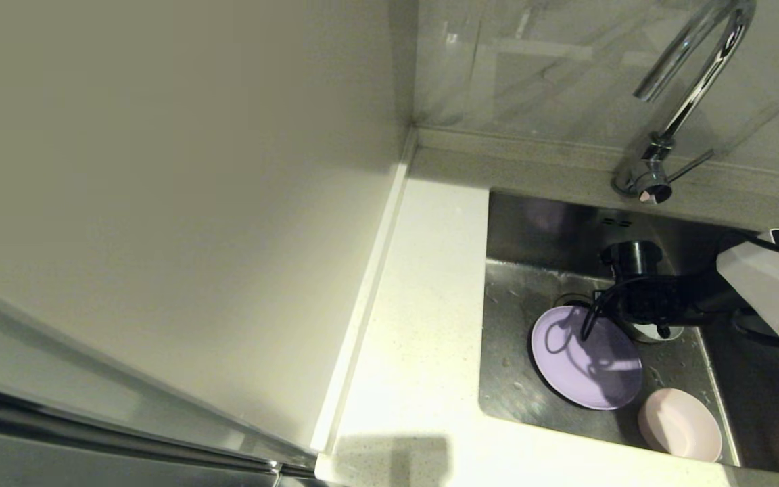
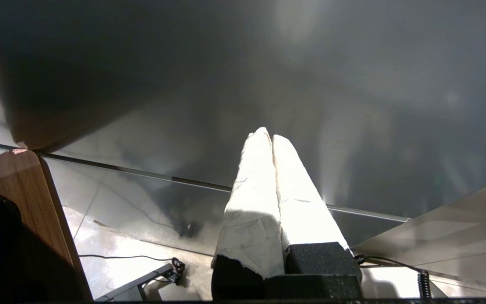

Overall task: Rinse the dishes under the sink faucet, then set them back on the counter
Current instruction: Put a bowl back to the table from the sink

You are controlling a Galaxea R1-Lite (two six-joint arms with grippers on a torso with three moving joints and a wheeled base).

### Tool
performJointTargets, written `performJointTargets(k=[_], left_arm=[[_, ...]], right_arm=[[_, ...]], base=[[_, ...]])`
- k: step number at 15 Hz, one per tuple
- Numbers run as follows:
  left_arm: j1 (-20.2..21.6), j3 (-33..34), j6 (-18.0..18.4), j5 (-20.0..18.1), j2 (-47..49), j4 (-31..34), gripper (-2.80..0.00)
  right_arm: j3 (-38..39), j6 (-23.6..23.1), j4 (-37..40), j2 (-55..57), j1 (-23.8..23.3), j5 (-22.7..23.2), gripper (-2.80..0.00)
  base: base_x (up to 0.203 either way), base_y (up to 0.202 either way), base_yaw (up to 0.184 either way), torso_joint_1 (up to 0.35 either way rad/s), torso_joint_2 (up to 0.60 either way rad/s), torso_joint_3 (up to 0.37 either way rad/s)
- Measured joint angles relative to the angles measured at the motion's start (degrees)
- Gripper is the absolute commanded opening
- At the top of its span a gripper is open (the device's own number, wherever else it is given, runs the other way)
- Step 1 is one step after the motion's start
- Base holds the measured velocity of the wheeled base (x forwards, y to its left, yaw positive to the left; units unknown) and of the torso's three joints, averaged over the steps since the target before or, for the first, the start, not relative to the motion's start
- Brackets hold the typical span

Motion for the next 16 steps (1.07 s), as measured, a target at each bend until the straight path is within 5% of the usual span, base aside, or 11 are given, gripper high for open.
performJointTargets(k=[9,16], left_arm=[[0.0,0.0,0.0,0.0,0.0,0.0,-2.80],[0.0,0.0,0.0,0.0,0.0,0.0,-2.80]], right_arm=[[0.6,0.2,-0.1,-0.1,0.0,-0.3,-2.80],[11.0,1.6,-3.6,-8.8,0.0,0.0,-2.80]], base=[[0.000,0.000,0.000,0.000,0.00,0.000],[0.000,0.000,0.000,0.000,0.00,0.000]])
